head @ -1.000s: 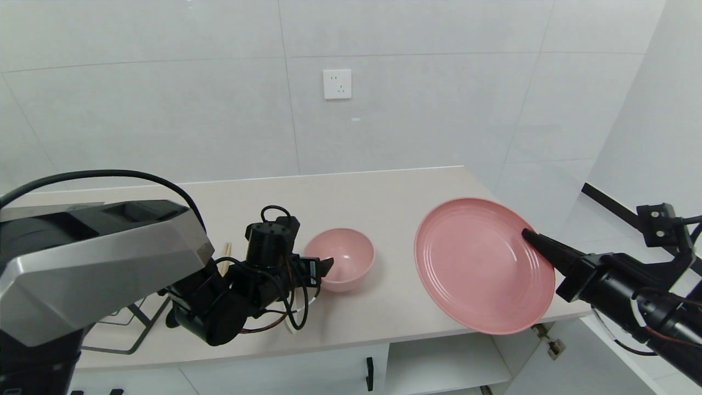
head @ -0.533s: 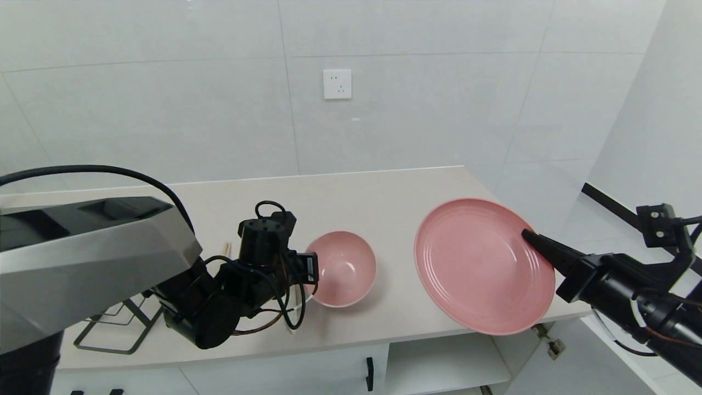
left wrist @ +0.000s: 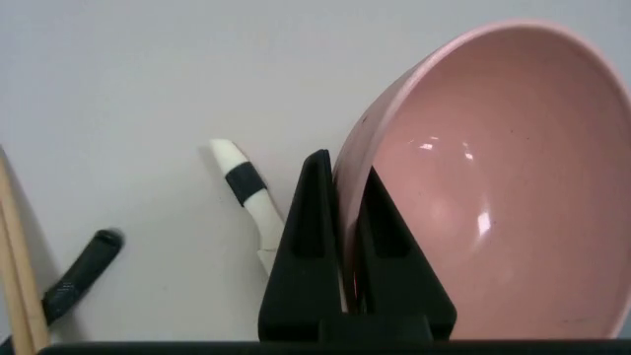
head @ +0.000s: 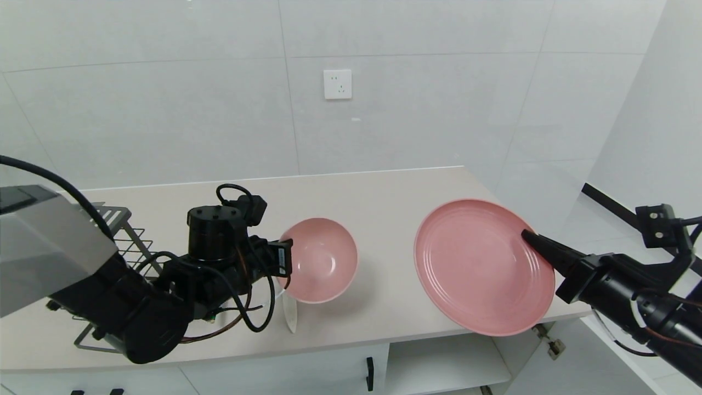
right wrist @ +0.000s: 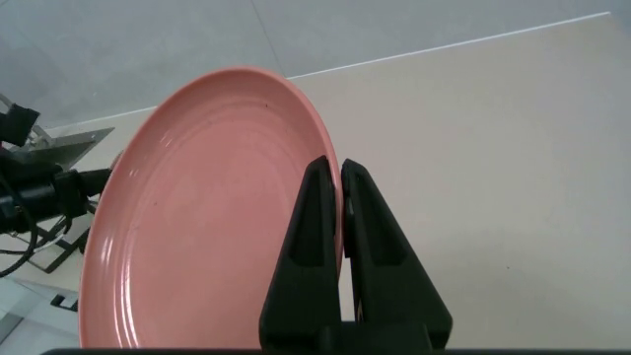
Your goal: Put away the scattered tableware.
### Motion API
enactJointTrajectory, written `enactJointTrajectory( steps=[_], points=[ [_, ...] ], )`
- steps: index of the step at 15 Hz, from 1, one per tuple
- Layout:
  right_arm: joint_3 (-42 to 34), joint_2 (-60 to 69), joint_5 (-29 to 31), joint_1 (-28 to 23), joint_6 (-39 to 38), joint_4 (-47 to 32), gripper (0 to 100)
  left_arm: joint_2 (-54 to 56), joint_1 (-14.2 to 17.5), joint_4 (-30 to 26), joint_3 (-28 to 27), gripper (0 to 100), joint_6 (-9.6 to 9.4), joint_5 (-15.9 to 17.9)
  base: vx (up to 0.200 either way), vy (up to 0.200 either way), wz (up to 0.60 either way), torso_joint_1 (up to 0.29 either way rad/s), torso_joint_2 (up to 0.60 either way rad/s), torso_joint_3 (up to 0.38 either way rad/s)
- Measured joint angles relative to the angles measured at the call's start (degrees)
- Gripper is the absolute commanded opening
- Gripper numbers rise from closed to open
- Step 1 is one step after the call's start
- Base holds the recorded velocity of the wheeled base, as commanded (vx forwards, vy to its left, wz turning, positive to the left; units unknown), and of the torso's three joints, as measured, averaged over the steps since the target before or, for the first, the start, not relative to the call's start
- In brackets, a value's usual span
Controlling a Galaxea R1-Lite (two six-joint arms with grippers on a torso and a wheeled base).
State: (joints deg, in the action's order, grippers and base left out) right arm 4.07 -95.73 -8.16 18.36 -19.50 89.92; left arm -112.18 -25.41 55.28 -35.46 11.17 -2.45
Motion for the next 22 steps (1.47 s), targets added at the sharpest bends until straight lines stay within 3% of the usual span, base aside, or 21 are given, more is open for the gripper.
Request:
enactJointTrajectory(
  steps=[7,17,22],
  points=[
    [2.6,0.1,0.0,-0.4,0.0,0.0,0,18.0,0.2,-0.5,5.5,0,0.05,4.3,0.000,0.000,0.00,0.000,0.00,0.000],
    [4.0,2.8,-4.8,-0.1,-2.5,0.0,0,39.9,0.3,-0.5,16.5,0,1.23,5.4,0.000,0.000,0.00,0.000,0.00,0.000],
    [3.4,4.1,-4.8,0.0,-3.5,0.0,0,43.9,1.7,-1.3,20.0,0,1.58,-2.1,0.000,0.000,0.00,0.000,0.00,0.000]
  ],
)
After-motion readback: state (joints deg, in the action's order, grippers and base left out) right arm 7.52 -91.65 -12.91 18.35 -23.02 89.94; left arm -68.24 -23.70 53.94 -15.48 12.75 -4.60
